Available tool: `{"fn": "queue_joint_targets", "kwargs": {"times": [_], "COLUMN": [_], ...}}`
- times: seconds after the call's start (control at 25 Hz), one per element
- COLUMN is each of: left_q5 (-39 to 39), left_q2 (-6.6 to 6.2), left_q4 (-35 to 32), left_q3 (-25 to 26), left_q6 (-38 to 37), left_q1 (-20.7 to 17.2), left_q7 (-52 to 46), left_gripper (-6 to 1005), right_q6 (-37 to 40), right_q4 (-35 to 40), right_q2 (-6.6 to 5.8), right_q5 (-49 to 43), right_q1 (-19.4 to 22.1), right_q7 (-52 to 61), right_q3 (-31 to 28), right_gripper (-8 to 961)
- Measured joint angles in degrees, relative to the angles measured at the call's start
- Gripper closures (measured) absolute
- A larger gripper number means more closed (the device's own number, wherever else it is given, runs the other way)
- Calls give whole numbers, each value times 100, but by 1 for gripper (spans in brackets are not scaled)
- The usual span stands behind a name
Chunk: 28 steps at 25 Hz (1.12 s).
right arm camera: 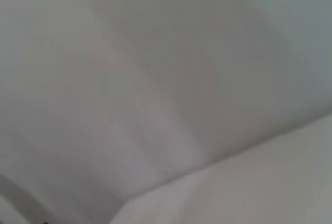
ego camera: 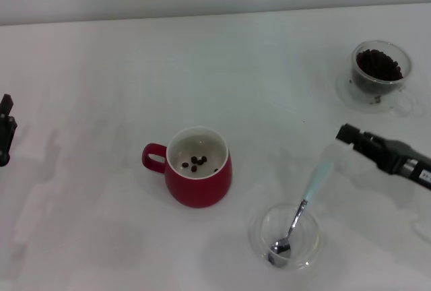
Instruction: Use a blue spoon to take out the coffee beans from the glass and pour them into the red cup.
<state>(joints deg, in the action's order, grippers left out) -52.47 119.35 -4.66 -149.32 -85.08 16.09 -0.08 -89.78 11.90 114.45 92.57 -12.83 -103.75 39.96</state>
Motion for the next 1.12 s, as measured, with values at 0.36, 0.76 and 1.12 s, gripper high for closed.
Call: {"fn": "queue_joint_targets", "kwargs": {"times": [0.36,0.76,1.12], "left_q5": [-31,-520,-1668], "left_q2": [-6,6,10], "left_q4": [33,-51,-559], "left_q3": [37,62,61], "left_q6": [0,0,-5], "left_q1": [21,179,235], "left_q7": [0,339,611], "left_gripper": [492,493,492], "right_q6": [-331,-30,766], "right_q4": [432,8,-161], "right_q2": [-25,24,24], "right_q5": [60,60,64], "right_q1": [187,259,258], "right_q7": [-618,-2712,-4145], "right_q3": [-1431,-3240,-4987], "right_gripper": [735,724,697]}}
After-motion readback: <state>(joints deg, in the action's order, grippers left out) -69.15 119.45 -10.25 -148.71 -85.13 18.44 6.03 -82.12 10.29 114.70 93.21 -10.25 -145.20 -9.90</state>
